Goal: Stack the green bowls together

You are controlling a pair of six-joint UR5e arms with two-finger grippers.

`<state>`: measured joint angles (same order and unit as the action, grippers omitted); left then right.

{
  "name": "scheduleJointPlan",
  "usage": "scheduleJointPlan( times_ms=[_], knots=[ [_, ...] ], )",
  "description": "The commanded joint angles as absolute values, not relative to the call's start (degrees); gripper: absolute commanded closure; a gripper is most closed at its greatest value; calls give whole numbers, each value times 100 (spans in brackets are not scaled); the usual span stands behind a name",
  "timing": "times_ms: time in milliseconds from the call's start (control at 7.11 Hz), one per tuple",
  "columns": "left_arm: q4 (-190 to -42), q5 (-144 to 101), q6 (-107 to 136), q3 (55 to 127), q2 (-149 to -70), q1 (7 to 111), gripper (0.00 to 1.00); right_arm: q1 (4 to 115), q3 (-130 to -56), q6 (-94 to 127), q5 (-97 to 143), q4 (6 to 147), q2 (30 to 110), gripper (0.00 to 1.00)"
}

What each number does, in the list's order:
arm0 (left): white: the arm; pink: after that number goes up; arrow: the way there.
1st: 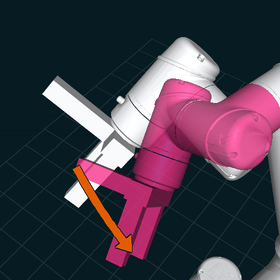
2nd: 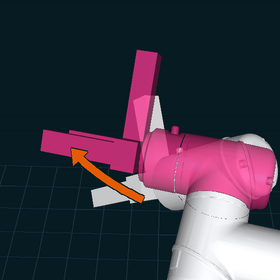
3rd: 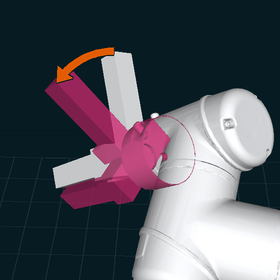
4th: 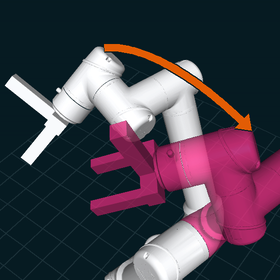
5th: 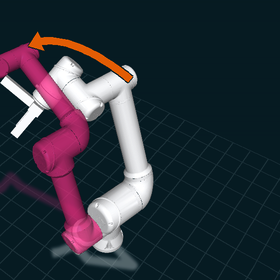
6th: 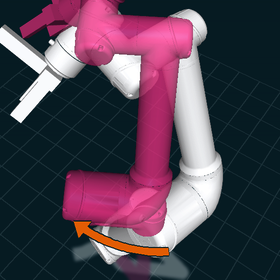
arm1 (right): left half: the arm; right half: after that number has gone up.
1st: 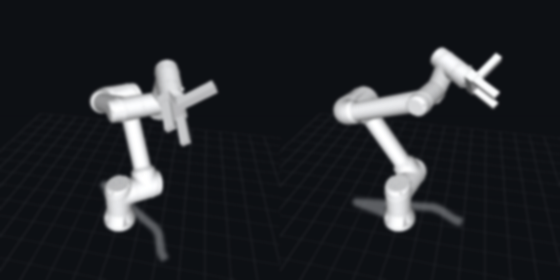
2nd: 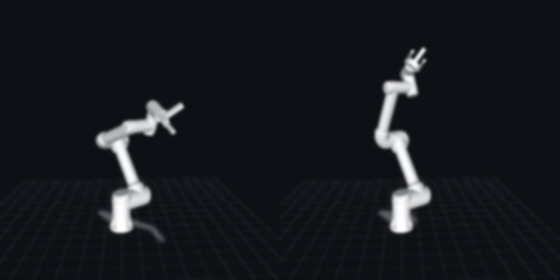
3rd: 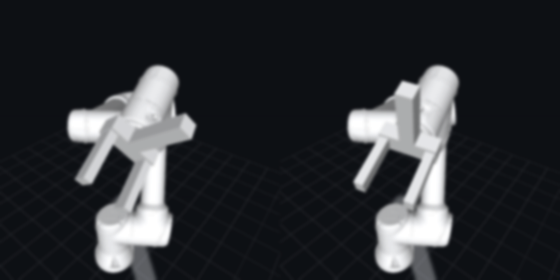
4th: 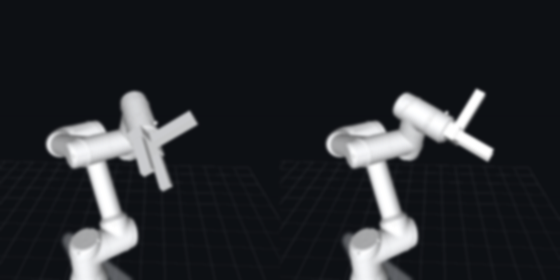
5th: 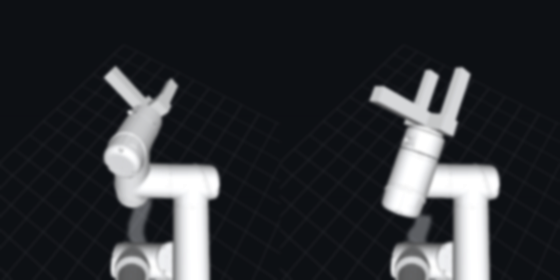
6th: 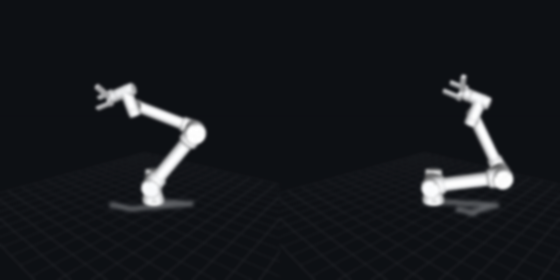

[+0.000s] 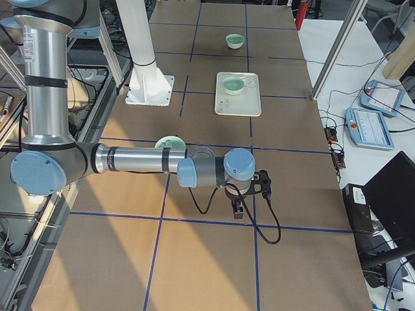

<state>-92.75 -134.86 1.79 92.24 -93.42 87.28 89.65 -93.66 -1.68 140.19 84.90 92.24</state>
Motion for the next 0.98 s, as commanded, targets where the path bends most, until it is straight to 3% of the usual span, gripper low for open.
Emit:
scheduleJointPlan(
  times_ms=[0,844],
  knots=[
    [-10637,-13579,1714,9229,-9273,8064,0,8965,-9360,-167,14010,8490,9211,0],
    [-13016,-12958,4805,9141,-8851,6234,0,8965,-9606,175,14036,8429,9158,0]
  ],
)
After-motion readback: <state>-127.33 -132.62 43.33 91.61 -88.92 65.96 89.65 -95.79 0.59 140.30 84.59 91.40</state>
